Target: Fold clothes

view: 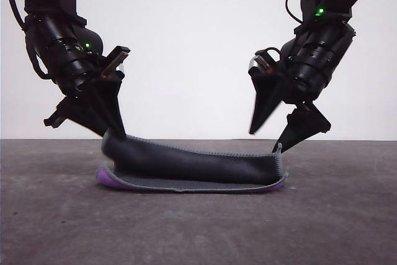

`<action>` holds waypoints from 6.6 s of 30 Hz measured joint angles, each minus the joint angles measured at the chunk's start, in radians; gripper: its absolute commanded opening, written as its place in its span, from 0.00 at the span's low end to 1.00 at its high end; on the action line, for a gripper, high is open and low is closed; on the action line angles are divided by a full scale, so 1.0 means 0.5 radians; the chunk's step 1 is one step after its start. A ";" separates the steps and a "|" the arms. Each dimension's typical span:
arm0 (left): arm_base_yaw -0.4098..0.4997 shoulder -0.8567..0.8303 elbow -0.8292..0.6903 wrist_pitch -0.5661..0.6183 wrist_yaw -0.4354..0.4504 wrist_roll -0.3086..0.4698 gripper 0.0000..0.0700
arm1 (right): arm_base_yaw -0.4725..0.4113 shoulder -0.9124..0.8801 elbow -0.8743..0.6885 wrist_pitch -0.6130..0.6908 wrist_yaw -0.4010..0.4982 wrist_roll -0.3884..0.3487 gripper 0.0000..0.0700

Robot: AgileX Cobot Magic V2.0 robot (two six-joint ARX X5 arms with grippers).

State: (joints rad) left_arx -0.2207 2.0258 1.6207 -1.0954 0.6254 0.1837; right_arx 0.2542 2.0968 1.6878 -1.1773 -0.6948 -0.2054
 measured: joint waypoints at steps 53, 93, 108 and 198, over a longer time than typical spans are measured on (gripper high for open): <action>0.273 -0.531 0.000 0.217 -0.055 -0.035 0.68 | -0.101 -1.542 -0.039 -0.190 0.644 0.123 0.71; 0.272 -0.531 0.000 0.278 -0.055 -0.037 0.68 | -0.090 -1.514 -1.851 1.781 0.305 0.857 0.71; 0.272 -0.531 0.000 0.285 -0.055 -0.037 0.68 | -0.083 -1.038 -1.852 2.200 0.082 1.050 0.71; 0.333 -0.531 0.000 0.285 -0.055 -0.037 0.68 | 0.764 -0.272 -0.958 2.605 0.133 1.469 0.56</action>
State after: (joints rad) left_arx -0.0540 1.7603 1.6207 -0.9531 0.5980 0.1650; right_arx 0.6360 1.9610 1.2091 0.1250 -0.6282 0.5293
